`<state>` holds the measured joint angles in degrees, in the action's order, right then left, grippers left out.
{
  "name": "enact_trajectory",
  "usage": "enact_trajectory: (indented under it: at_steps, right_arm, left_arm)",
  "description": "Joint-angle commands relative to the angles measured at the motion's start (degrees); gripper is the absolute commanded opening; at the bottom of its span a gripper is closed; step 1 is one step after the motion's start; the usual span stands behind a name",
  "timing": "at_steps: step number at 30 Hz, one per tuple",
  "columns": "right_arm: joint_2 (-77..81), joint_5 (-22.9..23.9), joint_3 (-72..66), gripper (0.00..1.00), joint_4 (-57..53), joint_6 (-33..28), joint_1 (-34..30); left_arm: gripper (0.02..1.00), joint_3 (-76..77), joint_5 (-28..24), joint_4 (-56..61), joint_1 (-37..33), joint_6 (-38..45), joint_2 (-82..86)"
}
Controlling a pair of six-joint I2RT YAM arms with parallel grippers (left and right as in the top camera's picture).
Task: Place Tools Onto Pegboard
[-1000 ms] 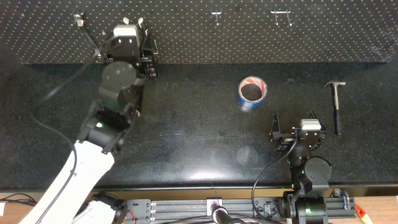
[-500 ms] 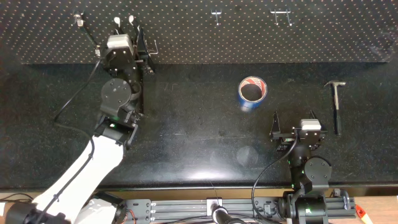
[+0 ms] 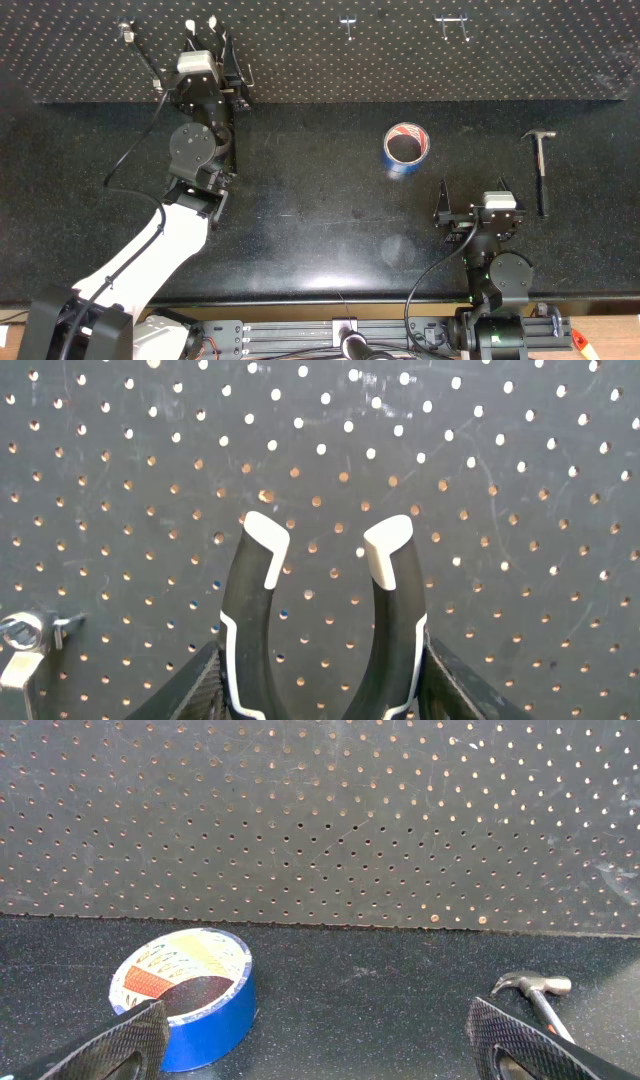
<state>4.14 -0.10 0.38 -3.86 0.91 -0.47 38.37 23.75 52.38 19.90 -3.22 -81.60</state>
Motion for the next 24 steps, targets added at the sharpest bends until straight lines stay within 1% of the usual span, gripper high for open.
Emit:
enact_trajectory:
  at_steps: [1,4,7,15,24]
  right_arm:
    - [-0.2,-0.3,-0.2,0.963,-0.4,-0.8,-0.1]
    - [-0.2,-0.3,-0.2,0.963,-0.4,-0.8,-0.1]
    - [-0.2,-0.3,-0.2,0.963,-0.4,-0.8,-0.1]
    - [-0.2,-0.3,-0.2,0.963,-0.4,-0.8,-0.1]
    - [-0.2,-0.3,-0.2,0.963,-0.4,-0.8,-0.1]
  left_arm:
    - [0.027,0.5,-0.4,2.3,-0.8,1.0,-1.4]
    - [0.029,0.5,-0.5,4.3,-0.8,2.2,-2.5]
    - [0.029,0.5,-0.5,4.5,-0.8,2.2,-3.0]
    - [0.029,0.6,-1.9,10.8,-0.8,2.0,-7.2]
    - [0.027,0.6,-1.9,11.8,-0.8,2.0,-11.3]
